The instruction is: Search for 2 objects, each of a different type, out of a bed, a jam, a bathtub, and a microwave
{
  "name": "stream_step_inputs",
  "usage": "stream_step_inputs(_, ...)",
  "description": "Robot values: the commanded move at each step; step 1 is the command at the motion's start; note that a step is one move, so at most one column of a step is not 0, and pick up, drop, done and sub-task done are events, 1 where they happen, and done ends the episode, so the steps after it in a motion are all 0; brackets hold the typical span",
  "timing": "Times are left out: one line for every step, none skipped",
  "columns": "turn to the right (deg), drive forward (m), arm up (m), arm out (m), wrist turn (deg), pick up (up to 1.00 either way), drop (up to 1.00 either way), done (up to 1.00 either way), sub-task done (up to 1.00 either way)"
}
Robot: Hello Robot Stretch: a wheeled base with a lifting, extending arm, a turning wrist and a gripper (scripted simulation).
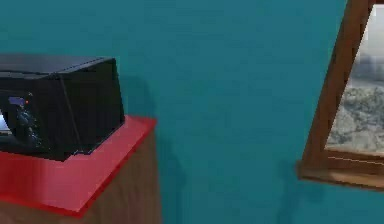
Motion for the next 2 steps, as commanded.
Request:
stream_step_inputs(-39.0,0.0,0.0,0.0,0.0,0.0,0.0,0.0,0.0)
stream_step_inputs(0.0,0.0,0.0,0.0,0.0,0.0,0.0,1.0,0.0)
